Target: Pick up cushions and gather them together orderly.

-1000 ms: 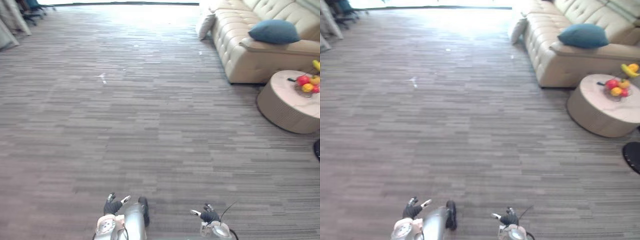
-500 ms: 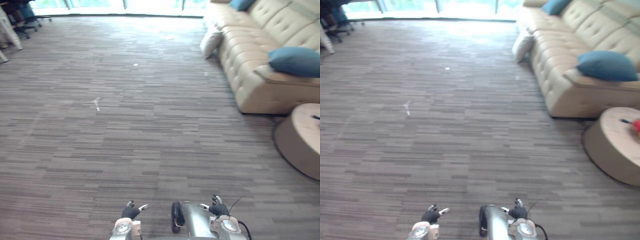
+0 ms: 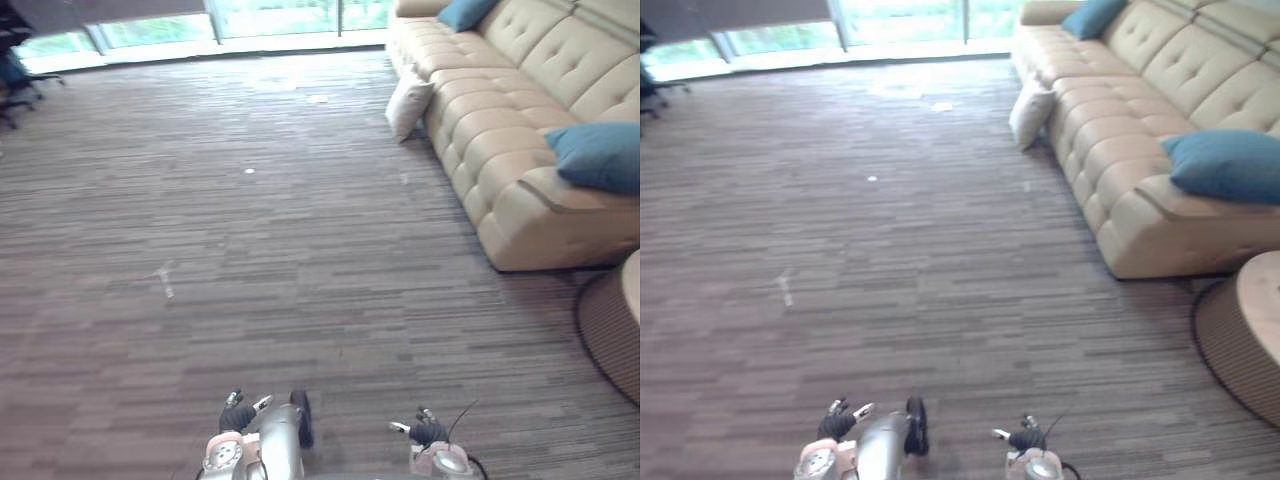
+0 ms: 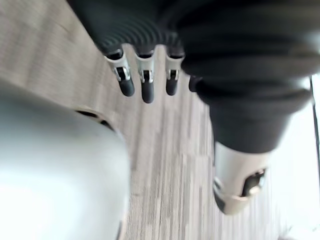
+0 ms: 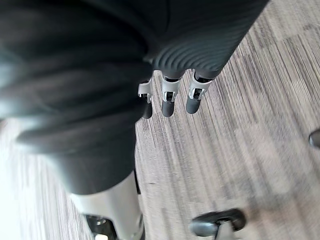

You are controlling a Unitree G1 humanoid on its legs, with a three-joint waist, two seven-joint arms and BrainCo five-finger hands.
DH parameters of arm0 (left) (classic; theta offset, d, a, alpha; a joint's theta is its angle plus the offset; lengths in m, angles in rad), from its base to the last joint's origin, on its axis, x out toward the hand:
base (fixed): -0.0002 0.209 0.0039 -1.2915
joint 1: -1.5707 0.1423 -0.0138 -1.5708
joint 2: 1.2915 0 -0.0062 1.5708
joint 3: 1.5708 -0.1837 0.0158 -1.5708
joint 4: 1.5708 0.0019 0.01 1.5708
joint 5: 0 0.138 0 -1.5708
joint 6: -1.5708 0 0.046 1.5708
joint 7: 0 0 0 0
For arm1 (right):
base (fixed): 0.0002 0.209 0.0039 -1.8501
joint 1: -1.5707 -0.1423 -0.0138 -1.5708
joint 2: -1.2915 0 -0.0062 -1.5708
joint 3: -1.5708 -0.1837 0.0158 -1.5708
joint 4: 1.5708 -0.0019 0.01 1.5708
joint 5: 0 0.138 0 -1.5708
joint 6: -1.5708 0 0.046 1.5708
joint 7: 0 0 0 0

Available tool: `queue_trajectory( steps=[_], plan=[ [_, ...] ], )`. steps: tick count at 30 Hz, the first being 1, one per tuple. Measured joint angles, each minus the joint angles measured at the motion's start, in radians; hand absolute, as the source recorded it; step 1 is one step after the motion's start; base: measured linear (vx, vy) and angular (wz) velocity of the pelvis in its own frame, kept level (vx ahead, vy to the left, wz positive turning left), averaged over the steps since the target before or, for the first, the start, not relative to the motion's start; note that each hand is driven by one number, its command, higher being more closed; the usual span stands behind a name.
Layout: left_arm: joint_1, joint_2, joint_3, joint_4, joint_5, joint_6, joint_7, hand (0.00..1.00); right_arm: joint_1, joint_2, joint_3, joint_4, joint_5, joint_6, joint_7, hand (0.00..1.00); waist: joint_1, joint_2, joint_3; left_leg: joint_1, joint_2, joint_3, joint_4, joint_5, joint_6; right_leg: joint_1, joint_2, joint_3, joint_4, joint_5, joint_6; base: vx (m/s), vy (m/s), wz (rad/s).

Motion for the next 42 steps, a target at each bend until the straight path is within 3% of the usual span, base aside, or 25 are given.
queue_trajectory(
  steps=[1,2,4,5,7,9,11,14,16,17,18,19,20,21,23,27,30,31,32,34,35,37,38,40,42],
  plan=[
    [-0.004,0.007,-0.001,0.004,0.001,0.005,0.002,0.00,0.007,-0.001,-0.002,-0.001,0.000,-0.003,-0.001,0.00,-0.006,-0.006,0.006,0.052,-0.018,-0.003,0.000,-0.046,-0.001,-0.084,-0.002,0.013,0.204,0.123,0.068,0.67,0.300,0.08],
    [-0.016,0.013,-0.002,0.030,0.001,0.015,0.004,0.00,0.007,-0.008,-0.002,-0.002,0.000,-0.011,0.001,0.00,-0.013,-0.004,0.009,0.117,-0.041,-0.015,-0.010,-0.087,-0.007,-0.166,0.001,0.007,0.399,0.131,0.094,0.52,0.220,0.20],
    [-0.021,0.009,-0.018,0.059,0.003,0.024,0.004,0.00,0.018,-0.023,-0.011,-0.035,0.000,-0.022,0.001,0.00,-0.032,0.016,0.016,0.258,-0.063,-0.042,-0.069,-0.130,-0.009,-0.279,0.004,-0.046,0.566,0.073,0.088,0.66,0.212,0.41],
    [-0.032,-0.004,-0.036,0.062,0.003,0.031,0.004,0.00,0.035,-0.031,-0.031,-0.066,0.000,-0.034,0.000,0.00,-0.039,0.036,0.016,0.341,-0.065,-0.076,-0.121,-0.149,-0.005,-0.370,0.007,-0.118,0.589,0.023,0.060,0.68,0.161,0.59],
    [-0.044,-0.020,-0.062,0.076,0.003,0.031,0.001,0.00,0.049,-0.039,-0.052,-0.078,0.000,-0.040,-0.001,0.00,-0.054,0.048,0.017,0.420,-0.064,-0.127,-0.181,-0.173,0.001,-0.492,0.010,-0.203,0.531,-0.022,0.022,0.59,0.061,0.83],
    [-0.053,-0.035,-0.069,0.100,0.003,0.033,-0.004,0.00,0.044,-0.047,-0.080,-0.080,0.019,-0.045,-0.001,0.00,-0.078,0.050,0.022,0.509,-0.061,-0.172,-0.230,-0.192,0.003,-0.583,0.012,-0.260,0.329,-0.043,-0.019,0.59,-0.023,0.80],
    [-0.058,-0.055,-0.086,0.116,0.010,0.034,-0.008,0.00,0.037,-0.057,-0.081,-0.079,0.022,-0.048,0.001,0.00,-0.090,0.053,0.021,0.618,-0.050,-0.211,-0.278,-0.246,-0.009,-0.622,0.019,-0.307,-0.018,0.032,-0.047,0.69,-0.103,0.70],
    [-0.057,-0.081,-0.084,0.124,0.020,0.034,-0.012,0.00,0.024,-0.062,-0.078,-0.076,0.021,-0.047,0.001,0.00,-0.103,0.071,0.021,0.706,-0.021,-0.245,-0.295,-0.280,-0.009,-0.636,0.034,-0.302,-0.044,0.165,-0.119,0.76,-0.179,0.65],
    [-0.063,-0.090,-0.096,0.136,0.027,0.033,-0.020,0.00,0.005,-0.075,-0.079,-0.077,0.020,-0.045,0.002,0.00,-0.105,0.106,0.019,0.693,0.030,-0.274,-0.182,-0.255,-0.046,-0.632,0.043,-0.339,0.085,0.042,-0.154,0.95,-0.305,0.49],
    [-0.069,-0.086,-0.084,0.130,0.041,0.033,-0.030,0.00,-0.006,-0.076,-0.080,-0.080,0.019,-0.041,0.004,0.00,-0.106,0.143,0.034,0.556,0.066,-0.320,0.159,-0.185,-0.133,-0.581,0.073,-0.356,0.099,-0.044,-0.165,0.92,-0.332,0.26],
    [-0.070,-0.085,-0.079,0.128,0.041,0.033,-0.030,0.00,-0.011,-0.080,-0.080,-0.082,0.016,-0.036,0.005,0.00,-0.106,0.151,0.039,0.508,0.073,-0.332,0.259,-0.133,-0.158,-0.560,0.079,-0.357,0.090,-0.055,-0.172,0.76,-0.253,0.06],
    [-0.066,-0.085,-0.063,0.124,0.042,0.034,-0.030,0.00,-0.016,-0.090,-0.077,-0.081,0.016,-0.029,0.006,0.00,-0.101,0.167,0.050,0.428,0.090,-0.353,0.438,-0.023,-0.192,-0.514,0.101,-0.355,0.062,-0.070,-0.179,0.60,-0.133,-0.24],
    [-0.064,-0.084,-0.040,0.112,0.040,0.035,-0.031,0.00,-0.023,-0.097,-0.078,-0.069,0.017,-0.016,0.004,0.00,-0.093,0.179,0.063,0.338,0.122,-0.337,0.631,-0.011,-0.200,-0.432,0.137,-0.340,0.008,-0.081,-0.189,0.74,-0.133,-0.42],
    [-0.064,-0.079,-0.021,0.094,0.039,0.036,-0.027,0.00,-0.025,-0.094,-0.076,-0.053,0.021,-0.007,0.000,0.00,-0.083,0.170,0.076,0.274,0.151,-0.294,0.751,-0.045,-0.170,-0.319,0.151,-0.322,-0.055,-0.083,-0.192,0.83,-0.147,-0.46],
    [-0.046,-0.054,-0.015,0.062,0.035,0.031,-0.025,0.00,-0.022,-0.083,-0.064,-0.030,0.022,0.000,0.000,0.00,-0.073,0.124,0.081,0.189,0.160,-0.234,0.762,-0.096,-0.151,-0.179,0.146,-0.280,-0.149,-0.083,-0.193,0.63,-0.123,-0.37],
    [-0.026,-0.052,-0.014,-0.003,0.009,0.027,-0.025,0.00,-0.014,-0.071,-0.057,-0.032,0.022,0.003,0.000,0.00,-0.050,0.123,0.065,-0.036,0.172,-0.128,0.400,-0.155,-0.114,0.027,0.128,-0.197,-0.350,-0.092,-0.175,0.61,0.001,-0.61],
    [-0.015,-0.051,-0.019,-0.005,0.000,0.009,-0.015,0.00,0.006,-0.071,-0.056,-0.032,0.020,0.005,-0.004,0.00,-0.025,0.127,0.057,-0.071,0.111,-0.109,-0.028,-0.029,-0.089,0.111,0.102,-0.120,-0.347,-0.117,-0.130,0.70,0.200,-0.69],
    [0.005,-0.050,-0.021,-0.012,-0.013,0.005,-0.009,0.00,0.015,-0.071,-0.053,-0.031,0.020,0.006,-0.003,0.00,-0.020,0.128,0.052,-0.074,0.107,-0.114,-0.055,0.037,-0.060,0.144,0.101,-0.079,-0.333,-0.131,-0.108,0.70,0.320,-0.87],
    [0.013,-0.034,-0.020,-0.017,-0.020,0.005,-0.009,0.00,0.016,-0.054,-0.045,-0.031,0.019,0.007,-0.004,0.00,-0.007,0.099,0.020,-0.076,0.089,-0.103,-0.019,0.104,-0.048,0.144,0.072,-0.039,-0.304,-0.135,-0.097,0.89,0.419,-0.78],
    [0.010,0.009,-0.017,-0.006,-0.008,0.008,-0.008,0.00,0.036,-0.018,-0.037,-0.029,0.018,0.006,-0.003,0.00,-0.018,0.008,-0.018,-0.061,0.046,-0.047,0.020,0.053,-0.030,0.069,-0.002,0.006,-0.139,-0.112,-0.060,0.76,0.341,-0.46],
    [0.004,0.019,-0.012,0.003,-0.008,0.009,-0.006,0.00,0.039,-0.003,-0.036,-0.029,0.014,0.006,-0.003,0.00,-0.017,-0.015,-0.020,-0.029,0.023,-0.024,0.029,0.011,-0.026,-0.010,-0.016,0.037,0.045,-0.037,-0.003,0.73,0.329,-0.31],
    [-0.010,0.024,-0.012,0.030,-0.002,0.013,-0.001,0.00,0.051,-0.003,-0.028,-0.036,-0.001,0.005,0.003,0.00,-0.027,-0.015,-0.018,0.039,-0.006,-0.022,0.019,-0.043,-0.014,-0.144,-0.016,0.056,0.333,0.079,0.092,0.69,0.324,-0.14],
    [-0.019,0.023,-0.015,0.054,0.002,0.021,0.000,0.00,0.050,-0.017,-0.029,-0.039,0.000,-0.005,0.002,0.00,-0.033,-0.005,-0.009,0.106,-0.018,-0.021,-0.002,-0.077,-0.020,-0.196,-0.019,0.045,0.447,0.069,0.100,0.59,0.257,-0.17],
    [-0.026,0.003,-0.019,0.078,0.002,0.032,0.004,0.00,0.055,-0.051,-0.034,-0.045,0.001,-0.017,0.000,0.00,-0.035,0.044,0.013,0.274,-0.023,-0.016,-0.072,-0.143,-0.018,-0.315,-0.013,-0.039,0.577,-0.002,0.066,0.54,0.200,-0.26],
    [-0.025,-0.012,-0.029,0.088,0.003,0.032,0.006,0.00,0.056,-0.056,-0.034,-0.072,0.000,-0.027,0.000,0.00,-0.047,0.066,0.009,0.392,-0.012,-0.018,-0.148,-0.176,-0.028,-0.466,0.011,-0.158,0.532,-0.060,0.011,0.52,0.122,-0.03]
  ],
)
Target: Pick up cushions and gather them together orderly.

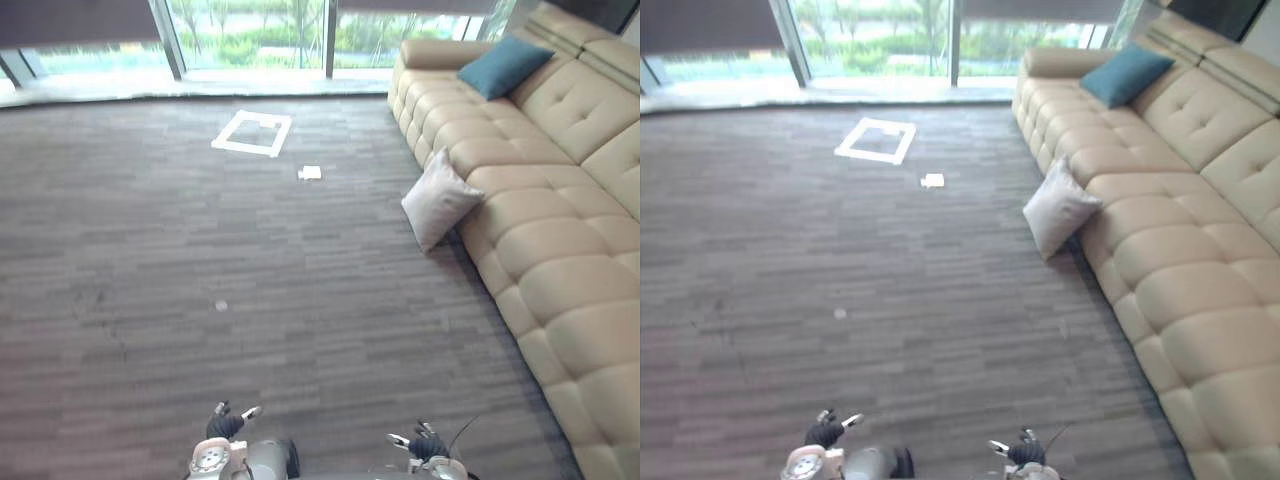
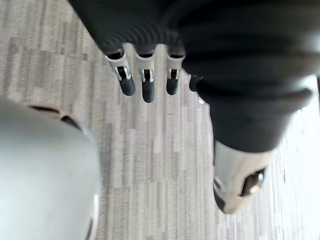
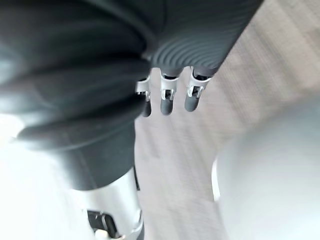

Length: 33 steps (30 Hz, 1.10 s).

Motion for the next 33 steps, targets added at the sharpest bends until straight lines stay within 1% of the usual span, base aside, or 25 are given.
queue_trajectory(
  steps=[1,3,5,6,7,8,9,10,11,12,13,15,16,18,21,23,24,25,26,27,28,29,30,31,33],
  plan=[
    [-0.007,0.002,-0.004,0.007,0.001,0.000,0.000,0.00,-0.005,-0.002,-0.002,-0.006,0.001,-0.010,0.001,0.00,-0.008,-0.008,0.006,0.054,0.000,-0.002,-0.033,-0.012,-0.005,-0.067,0.008,-0.049,-0.086,-0.017,-0.027,0.47,0.057,0.21],
    [-0.019,0.001,-0.007,0.025,0.003,0.000,-0.001,0.00,-0.020,0.002,-0.004,-0.006,0.001,-0.013,0.003,0.00,-0.023,-0.016,0.009,0.119,0.002,-0.012,-0.067,-0.036,-0.018,-0.132,0.027,-0.099,-0.298,0.000,-0.040,0.56,-0.017,0.33],
    [-0.022,-0.017,-0.020,0.029,0.014,0.000,-0.005,0.00,-0.031,0.000,-0.006,-0.006,0.002,-0.013,0.003,0.00,-0.042,-0.014,0.007,0.192,0.001,-0.038,-0.097,-0.079,-0.055,-0.165,0.055,-0.095,-0.592,0.090,-0.074,0.74,-0.083,0.53],
    [-0.021,-0.023,-0.017,0.028,0.020,0.000,-0.008,0.00,-0.031,-0.001,-0.006,-0.006,0.002,-0.013,0.003,0.00,-0.045,-0.013,0.006,0.220,0.001,-0.051,-0.107,-0.094,-0.063,-0.171,0.059,-0.087,-0.621,0.110,-0.091,0.77,-0.122,0.72],
    [-0.011,-0.030,-0.017,0.030,0.025,0.000,-0.011,0.00,-0.037,-0.001,0.002,-0.003,0.002,-0.012,0.003,0.00,-0.054,-0.014,0.003,0.252,0.004,-0.089,-0.093,-0.101,-0.065,-0.167,0.058,-0.083,-0.575,0.194,-0.132,0.79,-0.173,0.79],
    [-0.015,-0.035,-0.018,0.033,0.032,0.001,-0.012,0.00,-0.042,-0.003,0.004,-0.002,0.001,-0.011,0.004,0.00,-0.057,-0.005,-0.005,0.238,0.034,-0.123,-0.011,-0.101,-0.065,-0.159,0.062,-0.095,-0.518,0.171,-0.159,0.77,-0.191,0.83],
    [-0.018,-0.040,-0.019,0.033,0.036,0.001,-0.012,0.00,-0.043,-0.005,0.004,-0.003,-0.001,-0.007,0.004,0.00,-0.057,0.013,-0.005,0.198,0.062,-0.148,0.108,-0.098,-0.067,-0.137,0.067,-0.121,-0.504,0.132,-0.167,0.73,-0.231,0.64],
    [-0.027,-0.050,-0.015,0.026,0.037,0.001,-0.013,0.00,-0.045,-0.021,0.005,-0.004,0.000,-0.003,0.004,0.00,-0.056,0.042,0.000,0.104,0.104,-0.193,0.340,-0.046,-0.080,-0.100,0.084,-0.142,-0.496,0.079,-0.184,0.73,-0.230,0.31],
    [-0.022,-0.058,-0.012,0.019,0.036,0.001,-0.013,0.00,-0.050,-0.032,0.005,-0.003,0.000,0.005,0.003,0.00,-0.047,0.066,0.001,0.016,0.140,-0.227,0.550,0.047,-0.087,-0.056,0.105,-0.141,-0.506,0.046,-0.202,0.72,-0.213,-0.01],
    [-0.020,-0.058,-0.007,0.017,0.036,0.001,-0.013,0.00,-0.053,-0.039,0.005,0.002,0.000,0.011,0.002,0.00,-0.041,0.078,0.004,-0.026,0.164,-0.228,0.660,0.058,-0.096,-0.016,0.127,-0.132,-0.522,0.029,-0.210,0.75,-0.174,-0.42],
    [-0.020,-0.056,-0.003,0.011,0.036,0.001,-0.012,0.00,-0.056,-0.041,0.005,0.014,0.000,0.018,-0.002,0.00,-0.037,0.083,0.014,-0.076,0.199,-0.215,0.787,0.054,-0.094,0.071,0.151,-0.116,-0.563,0.009,-0.222,0.72,-0.143,-0.46],
    [-0.011,-0.039,-0.007,-0.016,0.036,0.000,-0.013,0.00,-0.063,-0.033,0.010,0.043,0.002,0.027,-0.002,0.00,-0.034,0.054,0.025,-0.164,0.208,-0.207,0.862,0.044,-0.102,0.204,0.161,-0.068,-0.650,-0.006,-0.233,0.66,-0.129,-0.46],
    [-0.010,-0.035,-0.006,-0.033,0.036,-0.001,-0.012,0.00,-0.062,-0.027,0.015,0.043,0.002,0.031,-0.002,0.00,-0.025,0.043,0.024,-0.238,0.211,-0.186,0.860,0.042,-0.100,0.274,0.161,-0.036,-0.711,-0.007,-0.233,0.58,-0.086,-0.65],
    [-0.006,-0.035,-0.006,-0.053,0.034,-0.002,-0.012,0.00,-0.062,-0.025,0.014,0.043,0.002,0.033,-0.003,0.00,-0.018,0.043,0.022,-0.342,0.205,-0.156,0.757,0.019,-0.097,0.355,0.158,0.010,-0.784,-0.008,-0.230,0.65,-0.024,-0.79],
    [-0.003,-0.035,-0.006,-0.076,0.011,-0.014,-0.011,0.00,-0.060,-0.012,0.013,0.040,0.003,0.037,-0.009,0.00,0.010,0.037,0.025,-0.443,0.142,-0.145,0.440,0.021,-0.101,0.476,0.127,0.110,-0.861,-0.045,-0.201,0.58,0.119,-0.88],
    [0.002,-0.032,-0.006,-0.083,-0.003,-0.024,-0.007,0.00,-0.046,-0.003,0.014,0.038,0.002,0.036,-0.010,0.00,0.024,0.037,0.024,-0.461,0.097,-0.188,0.250,0.060,-0.105,0.521,0.111,0.171,-0.868,-0.070,-0.158,0.65,0.256,-1.15],
    [0.030,-0.028,-0.006,-0.097,-0.002,-0.025,-0.006,0.00,-0.036,0.002,0.019,0.033,0.002,0.035,-0.009,0.00,0.039,0.031,0.012,-0.463,0.100,-0.185,0.202,0.092,-0.085,0.547,0.098,0.226,-0.861,-0.112,-0.139,0.62,0.300,-1.61],
    [0.042,-0.022,0.006,-0.106,-0.020,-0.030,-0.007,0.00,-0.029,0.005,0.031,0.032,0.002,0.035,-0.009,0.00,0.051,0.016,-0.002,-0.467,0.093,-0.183,0.233,0.138,-0.078,0.549,0.086,0.260,-0.850,-0.142,-0.132,0.67,0.350,-1.72],
    [0.044,-0.014,0.024,-0.104,-0.022,-0.033,-0.007,0.00,-0.020,0.021,0.046,0.037,0.002,0.036,-0.009,0.00,0.056,-0.009,-0.022,-0.470,0.072,-0.174,0.288,0.155,-0.078,0.542,0.061,0.309,-0.801,-0.170,-0.112,0.56,0.302,-1.07],
    [0.037,0.010,0.024,-0.086,-0.018,-0.031,-0.007,0.00,-0.006,0.037,0.050,0.036,0.002,0.036,-0.009,0.00,0.037,-0.047,-0.039,-0.454,0.066,-0.141,0.304,0.127,-0.050,0.496,0.039,0.327,-0.683,-0.165,-0.102,0.68,0.329,-0.81],
    [0.037,0.027,0.025,-0.072,-0.018,-0.032,-0.007,0.00,0.008,0.045,0.054,0.034,0.002,0.035,-0.009,0.00,0.029,-0.073,-0.051,-0.439,0.061,-0.107,0.304,0.111,-0.033,0.434,0.035,0.331,-0.556,-0.143,-0.068,0.52,0.248,-0.60],
    [0.028,0.039,0.028,-0.059,-0.022,-0.029,-0.005,0.00,0.015,0.051,0.058,0.034,0.002,0.033,-0.008,0.00,0.024,-0.087,-0.043,-0.401,0.057,-0.076,0.299,0.080,-0.015,0.344,0.036,0.321,-0.360,-0.063,-0.006,0.70,0.350,-0.73],
    [0.016,0.042,0.029,-0.045,-0.022,-0.022,0.003,0.00,0.011,0.046,0.055,0.032,0.001,0.029,-0.006,0.00,0.021,-0.089,-0.033,-0.350,0.054,-0.064,0.277,0.036,-0.022,0.271,0.032,0.296,-0.215,-0.026,0.038,0.64,0.340,-0.90],
    [0.002,0.045,0.031,-0.018,-0.022,-0.011,0.012,0.00,0.005,0.036,0.048,0.032,0.001,0.025,-0.005,0.00,0.021,-0.084,-0.022,-0.277,0.055,-0.042,0.260,-0.001,-0.023,0.208,0.027,0.245,-0.097,-0.042,0.026,0.51,0.274,-0.81],
    [0.006,0.041,0.024,0.003,-0.022,0.001,0.017,0.00,0.007,0.023,0.044,0.020,0.001,0.015,-0.006,0.00,0.011,-0.064,-0.015,-0.153,0.069,-0.003,0.215,-0.043,-0.020,0.134,0.022,0.135,-0.023,-0.073,0.002,0.36,0.163,-0.68]
  ],
)
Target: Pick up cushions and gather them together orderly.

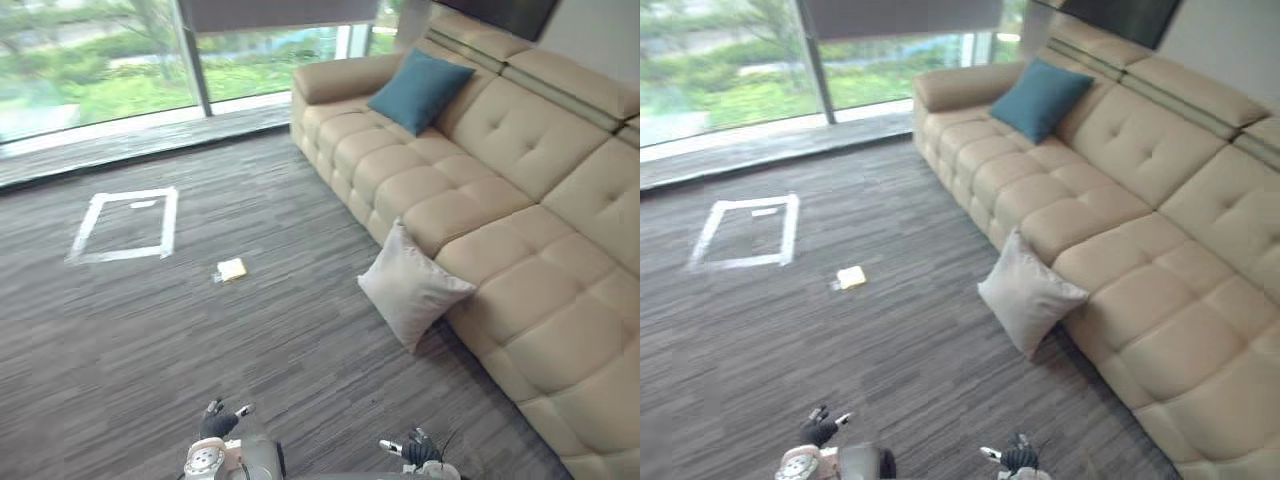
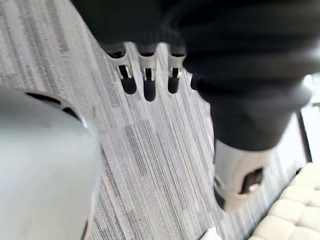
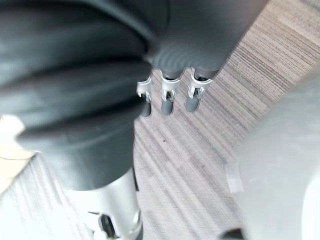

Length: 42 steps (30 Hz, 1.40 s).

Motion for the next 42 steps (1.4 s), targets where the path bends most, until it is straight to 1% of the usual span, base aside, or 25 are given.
queue_trajectory(
  steps=[3,5,6,7,8,9,11,12,13,14,16,19,21,24,25,26,28,30,31,34,35,37,39,41,42],
  plan=[
    [-0.001,-0.011,-0.014,0.005,0.000,0.000,-0.002,0.00,0.004,-0.014,-0.002,-0.029,-0.001,-0.014,0.000,0.00,-0.012,0.018,0.003,0.175,0.016,0.076,-0.124,-0.019,-0.022,-0.157,-0.032,-0.293,-0.113,-0.026,-0.034,0.50,0.182,-0.46],
    [-0.001,-0.017,-0.021,0.016,0.001,0.001,-0.004,0.00,-0.007,-0.019,-0.014,-0.028,-0.001,-0.017,0.001,0.00,-0.019,0.031,0.009,0.264,0.013,0.112,-0.202,-0.011,-0.035,-0.202,-0.039,-0.421,-0.279,-0.006,-0.062,0.51,0.118,-0.30],
    [-0.001,-0.018,-0.021,0.016,0.001,0.001,-0.004,0.00,-0.008,-0.019,-0.014,-0.028,-0.001,-0.017,0.001,0.00,-0.020,0.032,0.009,0.265,0.013,0.112,-0.205,-0.011,-0.035,-0.202,-0.039,-0.424,-0.285,-0.004,-0.064,0.53,0.067,-0.08],
    [0.001,-0.027,-0.021,0.020,0.001,0.004,-0.008,0.00,-0.018,-0.021,-0.018,-0.034,-0.001,-0.017,0.003,0.00,-0.044,0.041,0.012,0.332,-0.004,0.117,-0.267,-0.008,-0.063,-0.221,-0.015,-0.462,-0.423,0.061,-0.108,0.47,0.032,0.03],
    [0.002,-0.028,-0.019,0.018,0.004,0.004,-0.012,0.00,-0.017,-0.018,-0.018,-0.033,-0.001,-0.017,0.003,0.00,-0.047,0.037,0.012,0.360,-0.018,0.113,-0.276,-0.013,-0.077,-0.209,-0.004,-0.448,-0.511,0.146,-0.151,0.63,-0.005,0.00],
    [0.001,-0.042,-0.010,0.024,0.009,0.006,-0.013,0.00,-0.023,-0.026,-0.026,-0.032,-0.001,-0.017,0.006,0.00,-0.049,0.059,0.020,0.378,-0.008,0.105,-0.244,-0.021,-0.091,-0.194,0.003,-0.446,-0.505,0.156,-0.242,0.63,-0.050,-0.04],
    [-0.015,-0.073,-0.006,0.011,0.023,0.006,-0.025,0.00,-0.033,-0.040,-0.042,-0.032,-0.001,-0.016,0.005,0.00,-0.054,0.096,0.029,0.267,0.066,0.047,0.073,0.021,-0.114,-0.133,0.035,-0.447,-0.539,0.113,-0.238,0.62,-0.115,-0.02],
    [-0.016,-0.078,-0.002,0.000,0.026,0.005,-0.028,0.00,-0.036,-0.049,-0.041,-0.032,-0.001,-0.014,0.005,0.00,-0.050,0.116,0.037,0.199,0.099,0.012,0.225,0.075,-0.089,-0.104,0.052,-0.439,-0.562,0.103,-0.244,0.49,-0.112,-0.30],
    [-0.010,-0.085,0.004,-0.010,0.029,0.004,-0.029,0.00,-0.048,-0.061,-0.039,-0.022,-0.001,-0.011,0.003,0.00,-0.044,0.134,0.046,0.131,0.142,-0.021,0.387,0.078,-0.087,-0.054,0.081,-0.407,-0.591,0.095,-0.252,0.48,-0.067,-0.73],
    [-0.008,-0.080,0.003,-0.019,0.029,0.004,-0.029,0.00,-0.057,-0.060,-0.038,-0.008,0.000,0.001,-0.001,0.00,-0.041,0.124,0.056,0.088,0.158,-0.029,0.479,0.065,-0.090,-0.002,0.098,-0.369,-0.618,0.083,-0.259,0.48,-0.053,-0.88],
    [-0.008,-0.072,-0.001,-0.035,0.029,0.002,-0.030,0.00,-0.059,-0.054,-0.025,0.003,0.001,0.006,-0.002,0.00,-0.038,0.107,0.065,0.018,0.155,-0.049,0.514,0.045,-0.094,0.079,0.102,-0.315,-0.665,0.074,-0.253,0.46,-0.047,-0.92],
    [-0.008,-0.076,0.000,-0.057,0.028,-0.005,-0.028,0.00,-0.058,-0.050,-0.024,0.016,0.002,0.008,-0.005,0.00,-0.027,0.095,0.071,-0.107,0.130,-0.097,0.375,0.014,-0.077,0.181,0.103,-0.214,-0.722,0.055,-0.217,0.46,0.040,-1.07],
    [-0.011,-0.080,-0.002,-0.068,0.020,-0.017,-0.027,0.00,-0.050,-0.049,-0.022,0.016,0.001,0.008,-0.009,0.00,-0.005,0.094,0.071,-0.171,0.059,-0.230,0.185,0.009,-0.092,0.229,0.095,-0.125,-0.749,0.028,-0.177,0.36,0.155,-1.07],
    [-0.013,-0.078,-0.017,-0.068,0.019,-0.024,-0.021,0.00,-0.047,-0.049,-0.017,0.016,0.002,0.009,-0.018,0.00,-0.003,0.094,0.070,-0.201,-0.006,-0.344,0.064,0.030,-0.103,0.255,0.088,-0.062,-0.752,-0.011,-0.146,0.33,0.212,-0.89],
    [-0.010,-0.076,-0.027,-0.068,0.019,-0.025,-0.018,0.00,-0.036,-0.053,-0.009,0.016,0.002,0.009,-0.020,0.00,0.003,0.097,0.065,-0.200,-0.016,-0.351,0.005,0.092,-0.054,0.256,0.091,-0.015,-0.733,-0.038,-0.129,0.56,0.400,-1.12],
    [-0.010,-0.066,-0.029,-0.063,0.019,-0.024,-0.019,0.00,-0.032,-0.048,-0.007,0.019,0.002,0.011,-0.021,0.00,0.009,0.096,0.052,-0.199,-0.019,-0.344,0.019,0.142,-0.103,0.256,0.091,0.036,-0.702,-0.071,-0.113,0.58,0.395,-1.03],
    [-0.010,-0.031,-0.038,-0.045,0.020,-0.023,-0.020,0.00,-0.020,-0.016,-0.004,0.018,0.003,0.013,-0.021,0.00,0.001,0.036,0.016,-0.191,-0.040,-0.271,0.022,0.115,-0.067,0.224,0.050,0.100,-0.646,-0.071,-0.088,0.51,0.304,-0.78],
    [-0.010,-0.022,-0.043,-0.037,0.021,-0.023,-0.019,0.00,-0.018,-0.011,0.000,0.017,0.001,0.012,-0.018,0.00,0.009,0.024,0.011,-0.152,-0.039,-0.209,0.007,0.101,-0.043,0.191,0.038,0.145,-0.573,-0.032,-0.058,0.37,0.233,-0.77],
    [-0.010,-0.021,-0.042,-0.024,0.021,-0.022,-0.018,0.00,-0.020,-0.014,-0.002,0.017,0.001,0.012,-0.017,0.00,0.011,0.029,0.014,-0.099,-0.032,-0.179,-0.028,0.093,-0.030,0.171,0.034,0.131,-0.504,0.008,-0.044,0.27,0.191,-0.91],
    [-0.005,-0.018,-0.042,0.005,0.021,-0.017,-0.015,0.00,-0.021,-0.027,-0.001,0.017,0.000,0.005,-0.013,0.00,0.012,0.053,0.023,0.047,-0.003,-0.111,-0.143,0.091,-0.026,0.111,-0.006,-0.037,-0.370,-0.017,-0.050,0.19,0.131,-0.78],
    [-0.007,-0.020,-0.043,0.017,0.020,-0.016,-0.014,0.00,-0.022,-0.029,-0.001,0.017,-0.001,0.002,-0.013,0.00,0.010,0.060,0.021,0.101,0.019,-0.089,-0.192,0.090,-0.028,0.083,-0.027,-0.149,-0.371,-0.034,-0.052,0.10,0.044,-0.63],
    [-0.009,-0.021,-0.043,0.024,0.021,-0.014,-0.015,0.00,-0.024,-0.034,-0.003,0.017,-0.001,-0.001,-0.014,0.00,0.008,0.062,0.021,0.137,0.046,-0.062,-0.247,0.091,-0.042,0.021,-0.037,-0.250,-0.406,-0.037,-0.051,0.09,-0.011,-0.58],
    [-0.011,-0.020,-0.045,0.030,0.021,-0.012,-0.015,0.00,-0.024,-0.039,-0.011,0.016,-0.001,-0.006,-0.014,0.00,0.004,0.064,0.022,0.154,0.063,-0.048,-0.274,0.100,-0.066,-0.031,-0.031,-0.282,-0.480,-0.026,-0.048,0.13,-0.117,-0.32],
    [-0.016,-0.004,-0.061,0.043,0.023,-0.009,-0.021,0.00,-0.020,-0.033,-0.011,0.015,-0.001,-0.007,-0.016,0.00,-0.002,0.047,0.019,0.158,0.046,-0.050,-0.279,0.107,-0.079,-0.038,-0.040,-0.260,-0.650,0.109,-0.060,0.17,-0.202,0.03],
    [-0.022,-0.023,-0.057,0.058,0.031,-0.006,-0.021,0.00,-0.029,-0.042,-0.025,0.016,0.001,-0.012,-0.014,0.00,-0.004,0.072,0.028,0.186,0.058,-0.059,-0.281,0.101,-0.108,-0.017,-0.031,-0.271,-0.633,0.125,-0.077,0.13,-0.169,0.17]
  ],
)
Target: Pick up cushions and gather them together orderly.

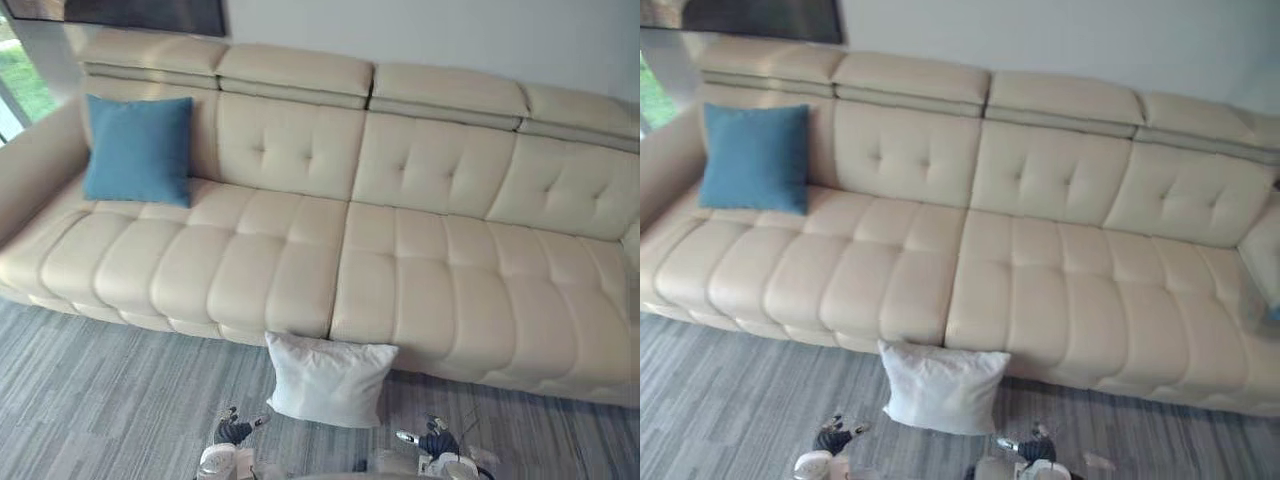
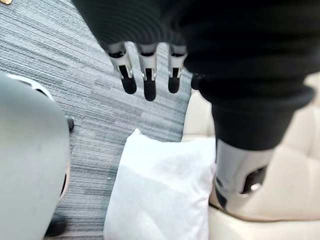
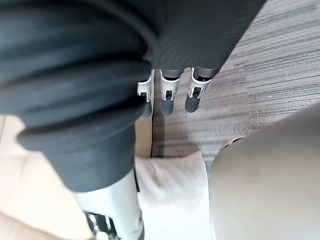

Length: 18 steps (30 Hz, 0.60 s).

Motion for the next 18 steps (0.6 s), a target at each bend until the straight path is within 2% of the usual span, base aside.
queue_trajectory(
  steps=[1,2,4,6,8,10,12,14,18],
  plan=[
    [0.002,-0.019,0.001,0.003,0.010,0.002,-0.001,0.00,0.004,-0.010,-0.008,0.002,-0.001,-0.002,-0.001,0.00,-0.001,0.019,-0.009,-0.002,0.014,0.001,0.001,0.004,-0.005,0.012,0.014,-0.007,-0.009,-0.008,-0.006,0.16,-0.223,0.17],
    [0.005,-0.042,0.000,0.004,0.020,0.003,-0.003,0.00,0.002,-0.026,-0.015,0.006,-0.001,-0.001,0.000,0.00,-0.001,0.050,-0.019,0.000,0.030,-0.003,0.003,0.004,-0.005,0.029,0.031,-0.018,-0.024,-0.017,-0.015,0.16,-0.201,0.14],
    [0.007,-0.052,0.000,0.003,0.031,0.003,-0.005,0.00,0.000,-0.031,-0.023,0.008,-0.001,0.000,-0.004,0.00,-0.002,0.065,-0.019,-0.005,0.051,-0.020,0.035,0.012,-0.012,0.048,0.046,-0.038,-0.040,-0.028,-0.031,0.16,-0.249,0.19],
    [0.006,-0.046,0.000,-0.003,0.038,0.003,-0.007,0.00,0.000,-0.027,-0.025,0.010,0.001,0.003,-0.008,0.00,-0.002,0.060,-0.016,-0.027,0.079,-0.028,0.124,0.013,-0.012,0.087,0.063,-0.046,-0.062,-0.035,-0.043,0.07,-0.194,0.15],
    [0.010,-0.040,0.000,-0.025,0.041,0.002,-0.008,0.00,0.003,-0.021,-0.024,0.013,0.001,0.007,-0.012,0.00,0.005,0.051,-0.012,-0.089,0.103,-0.067,0.291,0.012,-0.009,0.135,0.071,-0.049,-0.090,-0.037,-0.046,0.03,-0.121,0.00],
    [0.015,-0.041,-0.002,-0.038,0.041,0.002,-0.007,0.00,0.002,-0.020,-0.023,0.016,0.006,0.008,-0.016,0.00,0.006,0.048,-0.012,-0.115,0.097,-0.082,0.325,-0.008,-0.009,0.149,0.067,-0.041,-0.099,-0.037,-0.046,0.03,-0.020,-0.10],
    [0.014,-0.038,-0.002,-0.042,0.041,0.002,-0.006,0.00,0.003,-0.018,-0.024,0.016,0.022,0.009,-0.021,0.00,0.007,0.044,-0.010,-0.136,0.077,-0.092,0.288,-0.019,-0.019,0.153,0.060,-0.041,-0.104,-0.036,-0.045,0.02,0.053,-0.02],
    [0.013,-0.034,-0.002,-0.044,0.035,0.002,0.002,0.00,0.004,-0.016,-0.024,0.019,0.041,0.010,-0.022,0.00,0.005,0.035,-0.009,-0.132,0.033,-0.110,0.167,-0.010,-0.016,0.147,0.053,-0.033,-0.096,-0.038,-0.022,0.01,0.119,-0.02],
    [0.013,-0.008,-0.003,-0.043,0.024,0.002,0.007,0.00,0.001,0.002,-0.024,0.037,0.047,0.009,-0.029,0.00,0.012,-0.002,-0.011,-0.089,-0.008,-0.073,0.092,-0.016,-0.007,0.131,0.022,0.017,-0.087,-0.033,0.005,0.04,0.154,-0.20]
  ],
)
